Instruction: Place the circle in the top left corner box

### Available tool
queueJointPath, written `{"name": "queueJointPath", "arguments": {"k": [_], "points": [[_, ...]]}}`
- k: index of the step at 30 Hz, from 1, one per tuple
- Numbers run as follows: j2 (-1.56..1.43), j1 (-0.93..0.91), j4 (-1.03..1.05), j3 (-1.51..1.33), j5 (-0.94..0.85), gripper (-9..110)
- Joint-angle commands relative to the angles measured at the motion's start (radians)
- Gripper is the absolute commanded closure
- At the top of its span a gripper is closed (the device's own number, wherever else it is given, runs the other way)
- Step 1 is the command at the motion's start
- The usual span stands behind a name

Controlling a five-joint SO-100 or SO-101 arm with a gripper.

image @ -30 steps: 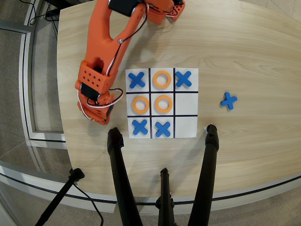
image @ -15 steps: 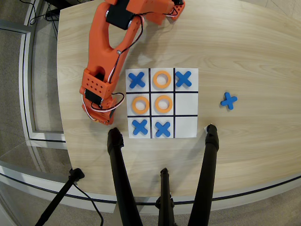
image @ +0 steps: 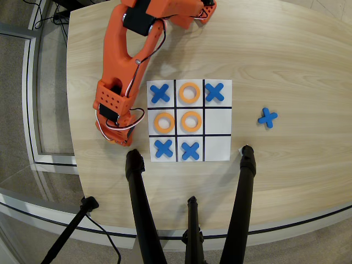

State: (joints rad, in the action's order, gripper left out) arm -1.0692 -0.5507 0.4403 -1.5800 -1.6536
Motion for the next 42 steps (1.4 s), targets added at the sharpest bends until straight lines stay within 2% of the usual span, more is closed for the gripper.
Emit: {"name": "queueJointPath", "arguments": {"k": [1,10,17,33,42], "points": [[-0.074,-0.021,0.041,-0.049,-0.009,86],[-0.443,-0.023,0.314,-0.385,-0.023,86],[-0.569,0.002,0.267,-0.6,-0.026,86],[-0.491,-0.04,0.221,-0.502,-0.017,102],[-0.589,-0.011,0.213,-0.486,0.023,102]]}}
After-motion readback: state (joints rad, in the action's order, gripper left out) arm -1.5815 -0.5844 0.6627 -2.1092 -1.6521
